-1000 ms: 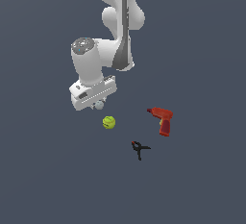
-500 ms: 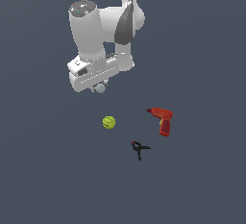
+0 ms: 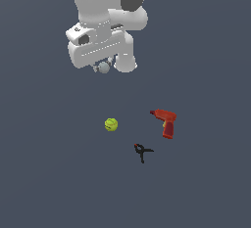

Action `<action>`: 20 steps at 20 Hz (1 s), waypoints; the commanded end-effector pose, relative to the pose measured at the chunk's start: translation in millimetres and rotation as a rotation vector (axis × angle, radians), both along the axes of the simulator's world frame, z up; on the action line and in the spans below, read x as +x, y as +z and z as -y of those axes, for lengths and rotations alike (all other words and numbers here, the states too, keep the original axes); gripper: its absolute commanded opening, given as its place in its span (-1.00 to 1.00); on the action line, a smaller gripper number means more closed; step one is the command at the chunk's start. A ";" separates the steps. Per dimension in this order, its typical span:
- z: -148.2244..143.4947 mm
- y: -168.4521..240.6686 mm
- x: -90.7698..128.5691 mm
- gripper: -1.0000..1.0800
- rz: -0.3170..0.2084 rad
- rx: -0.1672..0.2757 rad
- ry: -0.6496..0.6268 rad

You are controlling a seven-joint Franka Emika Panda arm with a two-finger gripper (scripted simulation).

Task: Pick up a designated object from a clutter of objects.

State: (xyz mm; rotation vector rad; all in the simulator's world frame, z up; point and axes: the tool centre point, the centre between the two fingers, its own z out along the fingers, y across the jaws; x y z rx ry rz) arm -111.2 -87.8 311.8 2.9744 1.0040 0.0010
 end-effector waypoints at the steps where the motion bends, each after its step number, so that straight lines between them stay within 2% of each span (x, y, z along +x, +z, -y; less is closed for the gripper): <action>1: -3.9 22.0 -7.3 -1.00 -0.001 0.000 0.000; 11: -14.4 85.9 -25.1 -1.00 -0.001 0.001 0.001; 20: -17.4 104.8 -29.4 -1.00 -0.001 0.002 0.002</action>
